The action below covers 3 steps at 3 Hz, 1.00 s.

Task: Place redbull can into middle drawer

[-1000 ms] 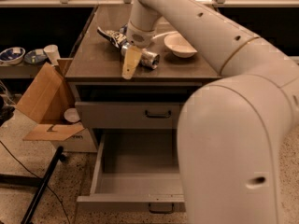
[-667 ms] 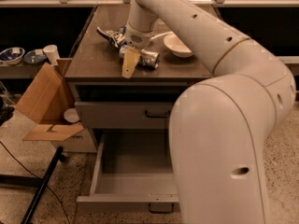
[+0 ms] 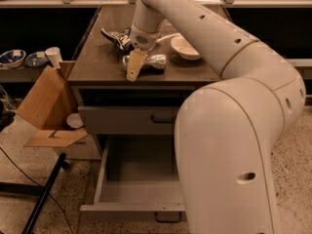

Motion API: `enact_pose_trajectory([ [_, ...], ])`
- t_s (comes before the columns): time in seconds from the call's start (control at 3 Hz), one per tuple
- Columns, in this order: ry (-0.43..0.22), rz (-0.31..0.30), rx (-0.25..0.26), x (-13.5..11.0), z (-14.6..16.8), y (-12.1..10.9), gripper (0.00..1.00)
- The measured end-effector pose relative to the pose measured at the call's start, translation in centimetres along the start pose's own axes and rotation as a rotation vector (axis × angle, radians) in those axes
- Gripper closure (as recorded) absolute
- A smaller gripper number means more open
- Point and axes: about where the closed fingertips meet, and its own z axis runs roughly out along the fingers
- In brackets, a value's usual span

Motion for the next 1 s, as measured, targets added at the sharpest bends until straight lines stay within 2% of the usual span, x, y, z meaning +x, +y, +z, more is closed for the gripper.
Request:
enact_pose_trajectory([
  [0.33,0.0,0.0,0.0,-0.2,-0.7,0.0,0.97],
  [0.67,-0.015,0.044,0.07,1.5,-4.1,0.4,1.0],
  [1.0,-0.004,0.069,0.097,3.9,-6.1,3.4,1.0],
])
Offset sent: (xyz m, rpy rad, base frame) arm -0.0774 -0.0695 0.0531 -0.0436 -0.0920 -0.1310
